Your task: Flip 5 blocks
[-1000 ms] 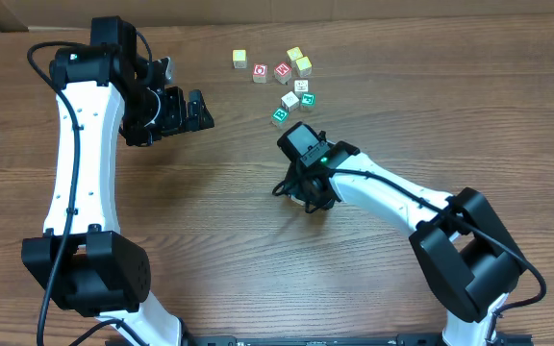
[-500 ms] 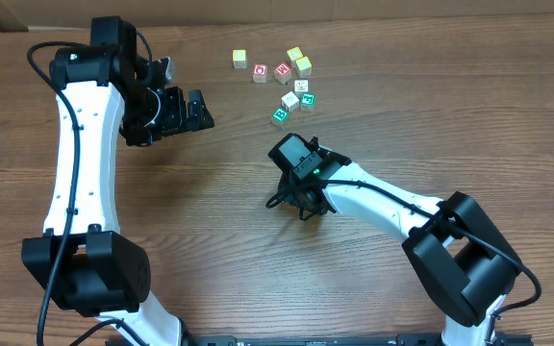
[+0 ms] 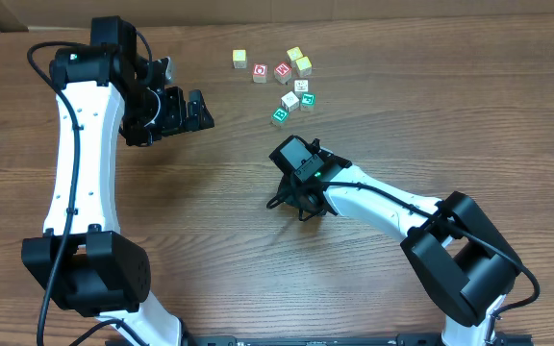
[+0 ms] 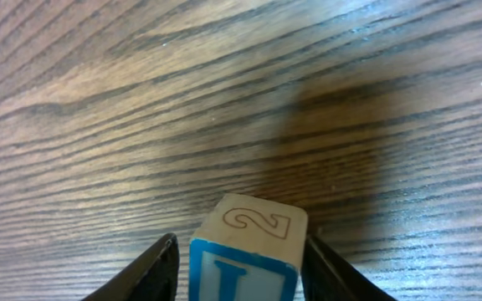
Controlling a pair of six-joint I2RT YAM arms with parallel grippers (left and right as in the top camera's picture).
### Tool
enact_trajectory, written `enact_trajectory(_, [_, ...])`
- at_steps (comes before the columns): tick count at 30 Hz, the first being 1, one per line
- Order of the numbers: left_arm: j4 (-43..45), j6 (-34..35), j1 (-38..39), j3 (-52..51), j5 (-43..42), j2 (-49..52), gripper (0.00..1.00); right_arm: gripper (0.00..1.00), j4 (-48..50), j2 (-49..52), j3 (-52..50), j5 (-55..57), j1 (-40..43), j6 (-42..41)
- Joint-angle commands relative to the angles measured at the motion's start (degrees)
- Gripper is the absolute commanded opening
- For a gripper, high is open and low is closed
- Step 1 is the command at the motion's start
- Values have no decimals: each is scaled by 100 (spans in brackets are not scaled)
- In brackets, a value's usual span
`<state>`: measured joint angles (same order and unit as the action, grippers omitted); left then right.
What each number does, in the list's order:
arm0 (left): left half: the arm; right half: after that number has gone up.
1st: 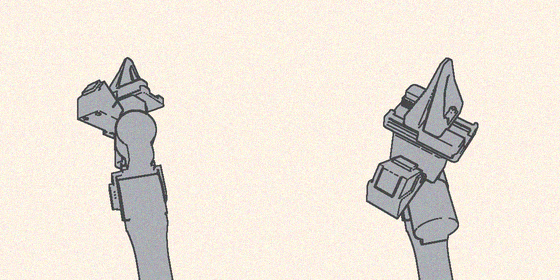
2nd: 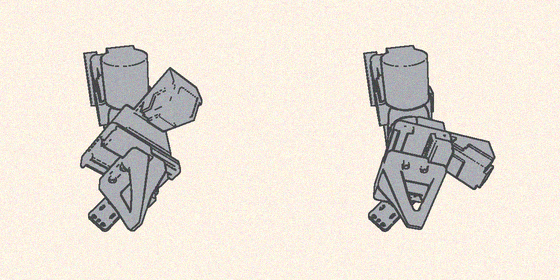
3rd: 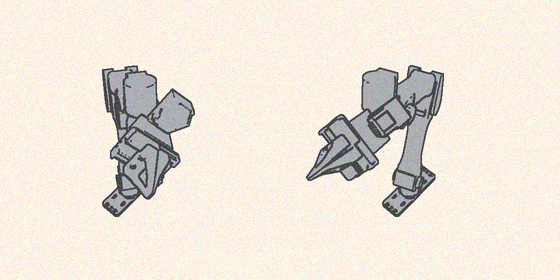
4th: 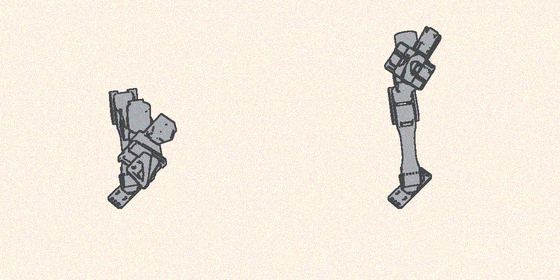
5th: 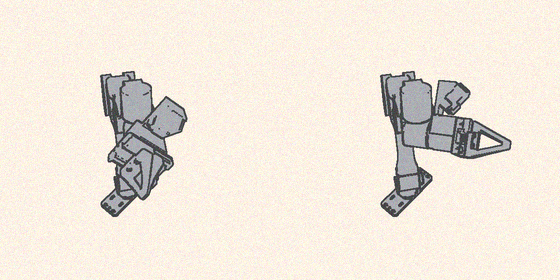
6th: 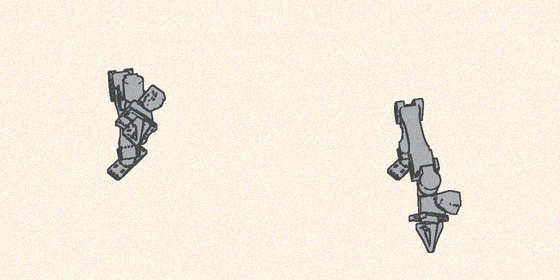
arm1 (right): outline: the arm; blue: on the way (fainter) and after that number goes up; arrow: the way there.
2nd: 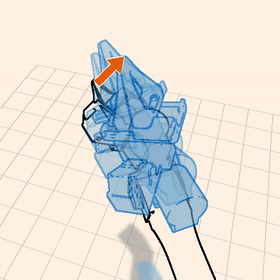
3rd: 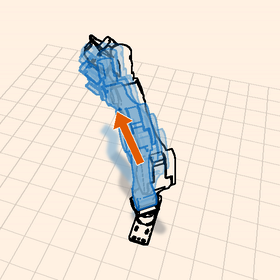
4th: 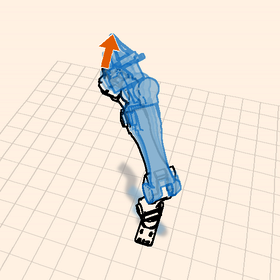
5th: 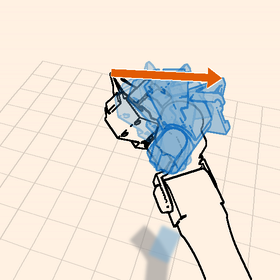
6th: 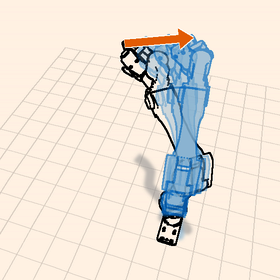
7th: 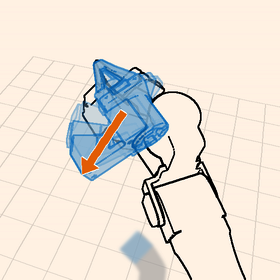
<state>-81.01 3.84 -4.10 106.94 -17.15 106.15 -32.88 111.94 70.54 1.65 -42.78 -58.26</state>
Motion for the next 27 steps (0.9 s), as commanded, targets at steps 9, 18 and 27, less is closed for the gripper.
enact_trajectory(9, [9,-63,37,114,22,61,100,42,-197,-31,-68,96,2,17])
enact_trajectory(18, [9,-63,37,114,22,61,100,38,-798,-247,197,175,155,767])
enact_trajectory(27, [9,-66,37,114,22,61,100,50,-791,-260,197,245,162,1325])
